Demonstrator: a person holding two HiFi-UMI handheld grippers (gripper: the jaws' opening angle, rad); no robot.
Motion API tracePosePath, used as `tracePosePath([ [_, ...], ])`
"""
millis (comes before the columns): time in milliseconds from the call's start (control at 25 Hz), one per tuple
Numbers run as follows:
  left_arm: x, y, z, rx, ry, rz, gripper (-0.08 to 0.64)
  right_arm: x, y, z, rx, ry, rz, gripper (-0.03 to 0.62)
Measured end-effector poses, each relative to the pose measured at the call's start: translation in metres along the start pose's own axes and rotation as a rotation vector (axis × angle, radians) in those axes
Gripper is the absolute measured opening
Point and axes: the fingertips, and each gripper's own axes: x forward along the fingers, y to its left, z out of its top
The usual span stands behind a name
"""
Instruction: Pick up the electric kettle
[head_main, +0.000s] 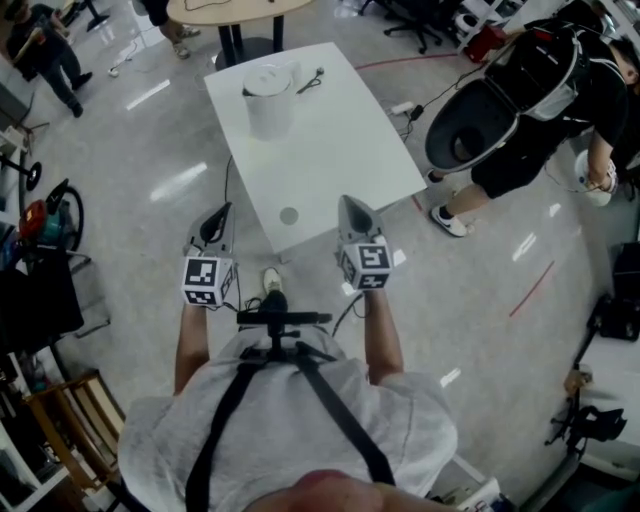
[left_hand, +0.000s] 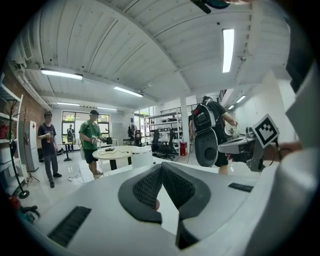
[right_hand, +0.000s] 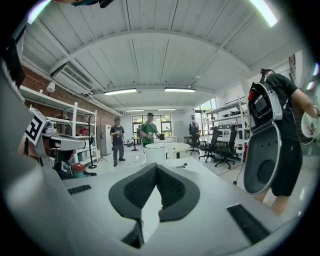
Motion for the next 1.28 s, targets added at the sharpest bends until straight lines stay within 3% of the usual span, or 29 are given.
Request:
tracePosePath([
  [720,0.089,0.072,0.004,0.0,0.001,-0.049,0.003,0.105,-0.011,0.018,-0.009,0.02,-0.044,0.012],
  [1280,0.125,0.084,0.002,0.002,0.013,-0.066,0.004,0.134,-0.032,0.028,-0.033,0.015,-0.06,0.012],
])
